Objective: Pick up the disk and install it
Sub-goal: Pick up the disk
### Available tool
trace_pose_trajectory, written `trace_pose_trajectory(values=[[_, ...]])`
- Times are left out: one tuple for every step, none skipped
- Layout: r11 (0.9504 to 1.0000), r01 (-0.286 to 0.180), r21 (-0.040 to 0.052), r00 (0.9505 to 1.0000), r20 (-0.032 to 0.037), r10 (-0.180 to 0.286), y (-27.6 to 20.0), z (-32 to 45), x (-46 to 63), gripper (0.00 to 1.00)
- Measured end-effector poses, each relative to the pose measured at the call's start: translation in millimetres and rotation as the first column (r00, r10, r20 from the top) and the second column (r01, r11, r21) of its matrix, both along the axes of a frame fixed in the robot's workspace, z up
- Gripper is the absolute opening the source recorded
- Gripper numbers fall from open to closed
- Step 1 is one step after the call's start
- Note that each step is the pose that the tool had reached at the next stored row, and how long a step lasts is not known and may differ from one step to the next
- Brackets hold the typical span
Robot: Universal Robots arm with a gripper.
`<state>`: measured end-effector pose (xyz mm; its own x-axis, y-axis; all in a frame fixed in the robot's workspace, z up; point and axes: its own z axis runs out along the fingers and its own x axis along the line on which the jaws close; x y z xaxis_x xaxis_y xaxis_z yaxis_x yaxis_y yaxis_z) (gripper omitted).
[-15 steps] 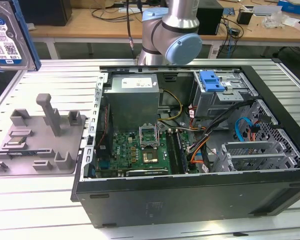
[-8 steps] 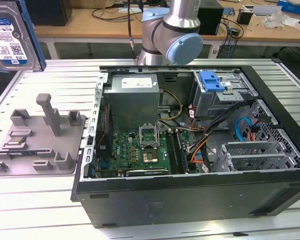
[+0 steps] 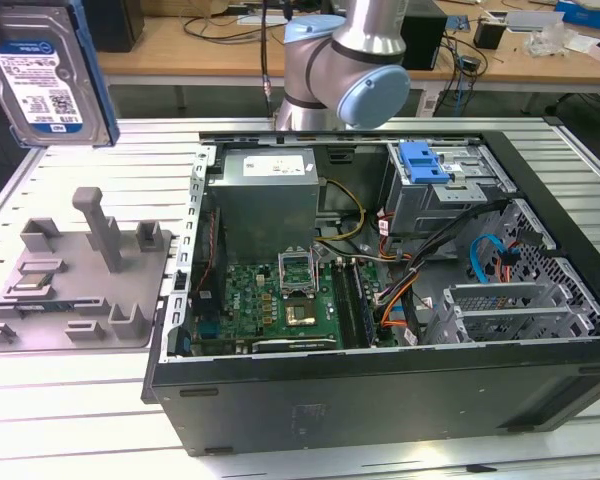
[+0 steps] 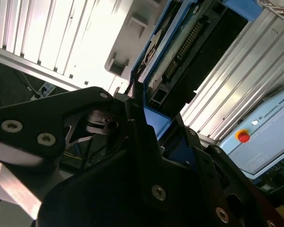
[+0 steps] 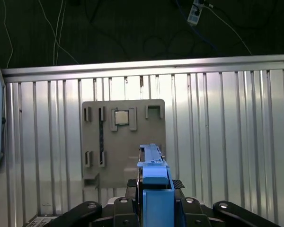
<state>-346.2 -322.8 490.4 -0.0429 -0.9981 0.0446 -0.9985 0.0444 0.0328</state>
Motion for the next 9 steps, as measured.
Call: trace_pose_trajectory(values=[[1.0000,0.000,0.0000,1.0000,0.0001,0.000,-1.9,0.1,5.3,0.37],[1.0000,0.000,0.0001,1.0000,0.0001,0.000,-3.2,0.1,8.9,0.37],[1.0000,0.000,0.0000,1.0000,0.0001,0.000,-4.8,0.2,13.3,0.37],[1.0000,0.000,0.0000,1.0000,0.0001,0.000,-6.2,0.4,17.2,0.37],[1.0000,0.000,0.0000,1.0000,0.0000,0.000,-8.0,0.5,22.3,0.37],[1.0000,0.000,0.0000,1.0000,0.0000,0.000,-9.5,0.6,26.8,0.37],[1.0000,0.000,-0.0001,1.0000,-0.0001,0.000,-12.6,0.9,35.1,0.37],[1.0000,0.000,0.0001,1.0000,0.0001,0.000,-15.0,0.9,41.8,0.37],[1.0000,0.000,0.0000,1.0000,0.0001,0.000,-16.8,1.0,46.5,0.37]])
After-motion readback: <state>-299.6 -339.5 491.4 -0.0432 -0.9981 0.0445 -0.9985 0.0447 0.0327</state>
